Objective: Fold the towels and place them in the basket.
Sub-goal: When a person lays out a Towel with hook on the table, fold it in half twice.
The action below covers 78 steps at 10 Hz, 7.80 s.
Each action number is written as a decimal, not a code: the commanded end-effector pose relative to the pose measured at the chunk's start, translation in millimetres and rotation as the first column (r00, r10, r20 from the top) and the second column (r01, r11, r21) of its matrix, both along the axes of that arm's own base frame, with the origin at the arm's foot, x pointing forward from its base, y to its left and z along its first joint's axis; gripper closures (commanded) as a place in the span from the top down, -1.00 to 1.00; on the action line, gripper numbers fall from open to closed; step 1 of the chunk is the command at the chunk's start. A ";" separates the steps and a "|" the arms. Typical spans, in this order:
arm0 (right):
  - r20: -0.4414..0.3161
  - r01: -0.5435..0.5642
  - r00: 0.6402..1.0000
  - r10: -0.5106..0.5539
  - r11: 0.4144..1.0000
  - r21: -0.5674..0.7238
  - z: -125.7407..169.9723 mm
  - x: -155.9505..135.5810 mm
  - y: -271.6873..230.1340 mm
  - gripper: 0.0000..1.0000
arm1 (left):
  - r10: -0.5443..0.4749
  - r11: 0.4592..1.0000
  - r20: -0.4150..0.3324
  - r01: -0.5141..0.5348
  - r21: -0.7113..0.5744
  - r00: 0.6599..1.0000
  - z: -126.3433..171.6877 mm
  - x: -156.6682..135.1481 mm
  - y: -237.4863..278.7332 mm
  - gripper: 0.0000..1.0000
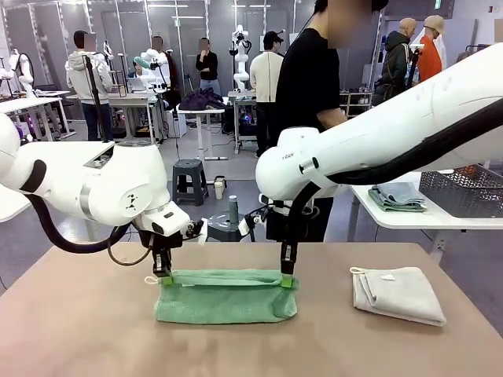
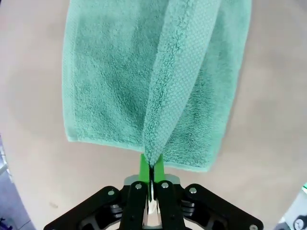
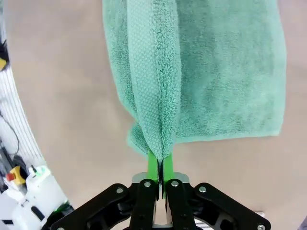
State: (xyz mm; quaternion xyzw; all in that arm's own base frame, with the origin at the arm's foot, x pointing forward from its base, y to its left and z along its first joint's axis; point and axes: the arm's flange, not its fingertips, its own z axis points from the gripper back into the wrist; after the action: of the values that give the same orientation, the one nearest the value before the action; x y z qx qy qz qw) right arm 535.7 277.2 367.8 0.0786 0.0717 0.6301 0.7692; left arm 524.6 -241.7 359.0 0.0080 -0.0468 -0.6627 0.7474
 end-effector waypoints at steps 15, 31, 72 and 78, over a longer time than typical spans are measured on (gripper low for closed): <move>0.164 -0.117 0.979 0.125 0.991 -0.058 -32.8 46.0 8.6 -0.59 | -0.085 0.996 0.036 0.086 -0.037 0.996 -24.9 38.3 4.8 -0.50; 0.224 -0.121 0.966 0.130 0.991 -0.051 -5.0 40.8 10.5 1.00 | -0.055 0.996 0.106 0.062 -0.063 0.993 9.5 32.5 1.1 1.00; 0.143 0.915 0.402 -0.904 0.403 -0.027 -69.2 10.2 -23.9 -1.00 | 0.593 0.796 0.037 -0.579 -0.177 0.804 102.1 -123.5 102.1 1.00; 0.349 0.880 0.474 -0.808 0.452 -0.149 17.0 22.9 -61.1 -1.00 | 0.593 0.796 0.037 -0.579 -0.177 0.804 102.1 -123.5 102.1 1.00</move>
State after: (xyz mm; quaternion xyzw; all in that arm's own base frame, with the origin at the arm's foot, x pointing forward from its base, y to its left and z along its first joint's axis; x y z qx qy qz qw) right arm 551.8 217.4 374.5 -0.0579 0.0262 0.1354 0.9888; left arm 399.3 -139.4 459.1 -0.0132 -0.1279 -0.3963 0.9091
